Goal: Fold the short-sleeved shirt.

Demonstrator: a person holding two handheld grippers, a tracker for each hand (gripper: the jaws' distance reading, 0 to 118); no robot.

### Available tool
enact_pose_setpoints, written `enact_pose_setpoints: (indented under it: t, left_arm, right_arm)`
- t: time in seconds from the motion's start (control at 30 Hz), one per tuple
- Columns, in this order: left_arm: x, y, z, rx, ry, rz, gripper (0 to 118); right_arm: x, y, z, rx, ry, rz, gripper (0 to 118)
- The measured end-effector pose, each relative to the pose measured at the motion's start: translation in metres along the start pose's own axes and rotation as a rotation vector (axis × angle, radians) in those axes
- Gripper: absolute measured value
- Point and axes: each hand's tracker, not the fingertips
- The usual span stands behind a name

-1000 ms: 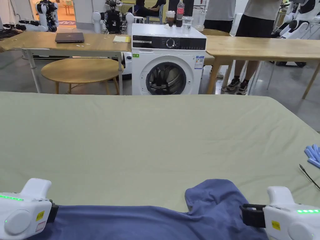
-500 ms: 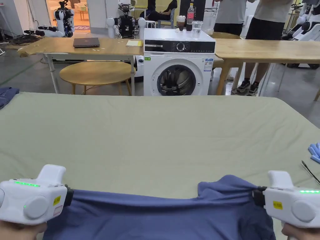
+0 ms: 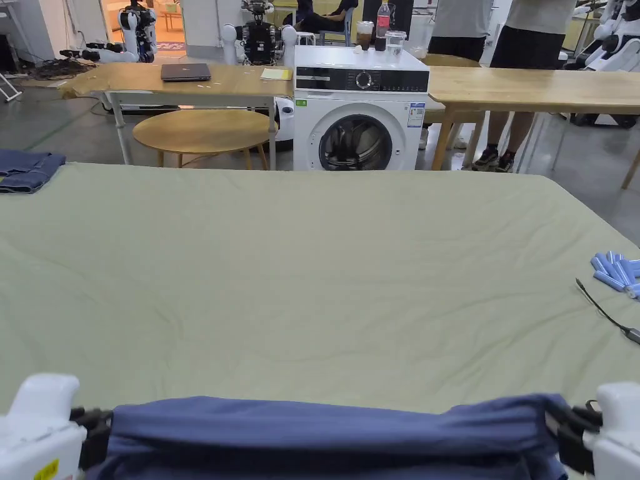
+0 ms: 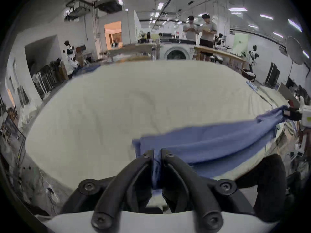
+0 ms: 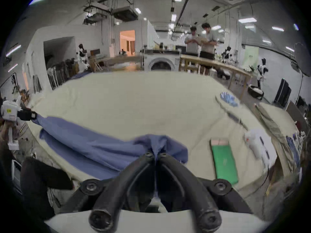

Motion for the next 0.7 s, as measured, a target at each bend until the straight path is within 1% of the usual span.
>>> enact_pose_setpoints:
  t: [0.07,0.17,0.2,0.23,0.27,0.3,0.33,0.37,0.47,0.53,0.6,0.67,0.7]
  left_arm:
    - [-0.003,-0.022,-0.013,-0.059,0.017,0.027,3]
    - [-0.006,-0.036,-0.025,-0.071,0.044,0.037,3]
    - [-0.003,-0.035,-0.026,-0.064,0.051,0.034,7]
    - [0.001,-0.033,-0.023,-0.043,0.071,0.024,22]
    - [0.006,-0.028,-0.019,-0.002,0.093,0.01,39]
    - [0.011,-0.021,-0.012,0.044,0.11,0.001,62]
    - [0.019,-0.01,-0.004,0.094,0.106,0.004,88]
    - [0.026,0.001,0.003,0.144,0.096,-0.001,95]
    - [0.059,0.038,0.02,0.322,0.118,-0.068,95]
    - [0.08,0.061,0.028,0.417,0.097,-0.094,95]
    - [0.096,0.073,0.032,0.472,0.075,-0.103,95]
    - [0.105,0.081,0.031,0.475,0.07,-0.096,94]
    - [0.109,0.083,0.03,0.477,0.064,-0.101,84]
  right_arm:
    - [-0.003,-0.026,-0.013,-0.063,-0.032,-0.03,0]
    - [-0.003,-0.037,-0.024,-0.093,-0.046,-0.057,0]
    - [-0.003,-0.036,-0.021,-0.087,-0.053,-0.061,1]
    - [-0.004,-0.033,-0.017,-0.076,-0.058,-0.069,10]
    - [-0.005,-0.026,-0.01,-0.05,-0.062,-0.075,30]
    - [-0.008,-0.018,-0.002,0.003,-0.064,-0.082,57]
    - [-0.014,-0.006,0.006,0.04,-0.056,-0.078,86]
    - [-0.019,0.005,0.012,0.075,-0.026,-0.077,92]
    - [-0.051,0.044,0.031,0.239,-0.013,-0.049,92]
    - [-0.077,0.067,0.039,0.343,0.001,-0.016,92]
    - [-0.098,0.08,0.042,0.44,-0.025,0.017,92]
    - [-0.113,0.086,0.039,0.48,-0.069,0.038,91]
    - [-0.117,0.087,0.037,0.48,-0.065,0.038,84]
